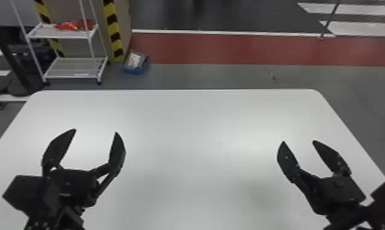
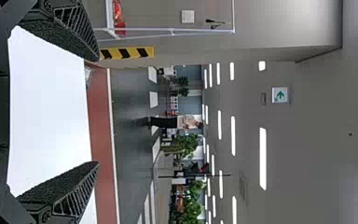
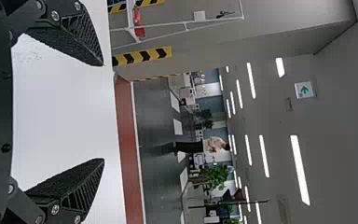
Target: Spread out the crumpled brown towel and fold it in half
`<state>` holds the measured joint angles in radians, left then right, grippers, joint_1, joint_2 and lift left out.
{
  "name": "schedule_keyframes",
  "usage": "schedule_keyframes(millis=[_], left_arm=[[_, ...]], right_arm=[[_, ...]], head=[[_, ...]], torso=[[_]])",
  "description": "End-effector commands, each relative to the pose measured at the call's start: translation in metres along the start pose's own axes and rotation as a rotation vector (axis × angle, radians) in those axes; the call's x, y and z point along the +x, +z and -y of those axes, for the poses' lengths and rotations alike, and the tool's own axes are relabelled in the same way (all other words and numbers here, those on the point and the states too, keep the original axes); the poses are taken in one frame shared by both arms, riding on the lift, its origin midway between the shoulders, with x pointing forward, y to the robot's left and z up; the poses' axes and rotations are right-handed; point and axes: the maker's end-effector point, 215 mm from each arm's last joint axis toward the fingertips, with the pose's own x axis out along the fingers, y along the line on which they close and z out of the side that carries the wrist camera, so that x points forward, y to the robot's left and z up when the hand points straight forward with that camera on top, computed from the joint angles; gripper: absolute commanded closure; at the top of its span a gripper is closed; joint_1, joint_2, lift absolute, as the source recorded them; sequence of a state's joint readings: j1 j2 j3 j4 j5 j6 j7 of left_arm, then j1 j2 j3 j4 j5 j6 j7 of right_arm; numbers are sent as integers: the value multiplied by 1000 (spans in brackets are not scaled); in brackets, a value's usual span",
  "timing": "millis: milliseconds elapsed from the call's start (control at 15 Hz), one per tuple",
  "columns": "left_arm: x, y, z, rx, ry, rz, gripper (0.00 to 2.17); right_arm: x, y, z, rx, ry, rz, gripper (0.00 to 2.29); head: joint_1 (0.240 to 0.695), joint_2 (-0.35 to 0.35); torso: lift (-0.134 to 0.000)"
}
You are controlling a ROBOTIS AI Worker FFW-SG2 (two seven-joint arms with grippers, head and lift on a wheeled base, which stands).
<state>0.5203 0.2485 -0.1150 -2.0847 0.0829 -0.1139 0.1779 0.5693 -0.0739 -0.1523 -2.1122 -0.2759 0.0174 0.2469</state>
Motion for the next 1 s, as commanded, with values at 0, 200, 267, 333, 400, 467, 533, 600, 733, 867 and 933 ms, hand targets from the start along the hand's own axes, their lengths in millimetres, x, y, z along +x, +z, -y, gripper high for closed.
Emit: schedule_keyframes(millis=[0,200,267,333,400,467,533,600,733,867,933], left_arm=[[0,0,0,1,0,1,97],[-1,-1,0,0,0,-2,97],[-1,-1,0,-1,1,-2,97],[-1,-1,0,0,1,-2,97],[-1,-1,0,0,1,-2,97],[-1,-1,1,-1,2,-2,97],[-1,-2,1,-1,2,-5,97],[-1,-1,1,-1,2,-2,97],[-1,-2,1,-1,2,-5,97],[-2,-2,1,-1,2,-6,97],[-2,-2,1,-1,2,-6,97]], right_arm=[[0,-3,1,6,0,-9,164],[0,-5,2,5,-1,-17,164],[0,-3,2,4,-1,-12,164],[0,-3,2,4,-1,-12,164],[0,-3,3,3,-2,-12,164],[0,-3,3,3,-2,-12,164],[0,-4,3,4,-3,-13,164],[0,-4,3,4,-3,-13,164],[0,-4,4,3,-3,-12,164],[0,-3,4,2,-3,-9,164],[0,-3,4,2,-3,-9,164]], head=[[695,-55],[695,-56],[695,-57],[695,-57],[695,-58],[695,-58],[695,-58],[695,-59],[695,-59],[695,-59],[695,-60]], torso=[[-123],[-123],[-123],[-123],[-123],[-123],[-123],[-123],[-123],[-123],[-123]])
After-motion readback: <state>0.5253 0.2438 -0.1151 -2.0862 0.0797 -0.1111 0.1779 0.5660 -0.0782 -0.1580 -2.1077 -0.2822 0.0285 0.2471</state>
